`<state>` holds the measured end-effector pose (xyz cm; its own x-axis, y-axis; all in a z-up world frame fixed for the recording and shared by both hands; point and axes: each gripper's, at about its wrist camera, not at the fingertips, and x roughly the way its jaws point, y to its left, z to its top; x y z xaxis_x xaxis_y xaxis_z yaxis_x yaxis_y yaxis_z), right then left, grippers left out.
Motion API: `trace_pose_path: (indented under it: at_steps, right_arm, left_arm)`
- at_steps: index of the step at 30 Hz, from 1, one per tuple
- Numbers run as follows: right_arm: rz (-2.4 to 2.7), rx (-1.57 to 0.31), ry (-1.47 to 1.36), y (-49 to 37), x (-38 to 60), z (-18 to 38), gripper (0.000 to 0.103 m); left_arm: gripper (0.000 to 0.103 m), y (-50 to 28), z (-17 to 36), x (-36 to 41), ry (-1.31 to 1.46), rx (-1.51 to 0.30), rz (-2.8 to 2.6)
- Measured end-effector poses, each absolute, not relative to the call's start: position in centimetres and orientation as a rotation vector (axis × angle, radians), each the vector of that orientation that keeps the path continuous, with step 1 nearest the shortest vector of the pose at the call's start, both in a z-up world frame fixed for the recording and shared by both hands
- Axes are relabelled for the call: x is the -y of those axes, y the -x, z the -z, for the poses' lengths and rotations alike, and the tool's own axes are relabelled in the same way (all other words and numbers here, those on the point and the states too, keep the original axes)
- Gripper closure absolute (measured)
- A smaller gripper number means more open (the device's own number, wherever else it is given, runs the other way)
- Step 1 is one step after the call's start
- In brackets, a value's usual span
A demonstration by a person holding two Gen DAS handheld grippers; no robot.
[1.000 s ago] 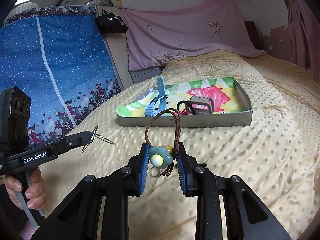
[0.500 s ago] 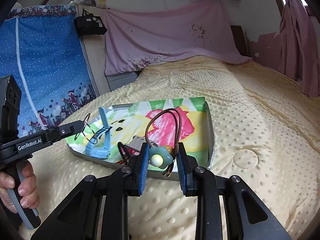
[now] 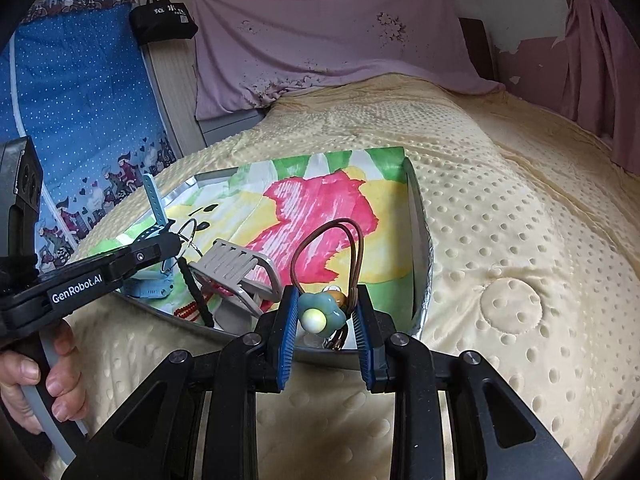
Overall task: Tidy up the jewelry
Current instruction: 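Carry hoop rings and hair tie into tray with both tools, release both, then move both open tools back from the tray toward the last items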
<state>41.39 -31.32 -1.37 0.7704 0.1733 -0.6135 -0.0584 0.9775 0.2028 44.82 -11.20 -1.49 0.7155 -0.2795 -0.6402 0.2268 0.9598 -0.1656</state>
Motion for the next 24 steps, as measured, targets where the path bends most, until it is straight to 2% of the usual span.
trace_pose_path:
  at_steps: [13, 19, 24]
  right_arm:
    - [-0.13, -0.747, -0.125, -42.2, 30.6, 1.4, 0.076]
    - [-0.115, -0.734, -0.127, -41.5, 30.9, 1.0, 0.07]
    - [-0.082, -0.688, -0.16, -40.0, 32.0, 0.3, 0.06]
  left_arm:
    - [0.099, -45.0, 2.1, 10.8, 0.106, -0.77, 0.269]
    - [0.099, -44.3, 1.9, 10.4, 0.134, -0.758, 0.278]
    - [0.099, -43.4, 1.3, 10.2, 0.154, -0.733, 0.286]
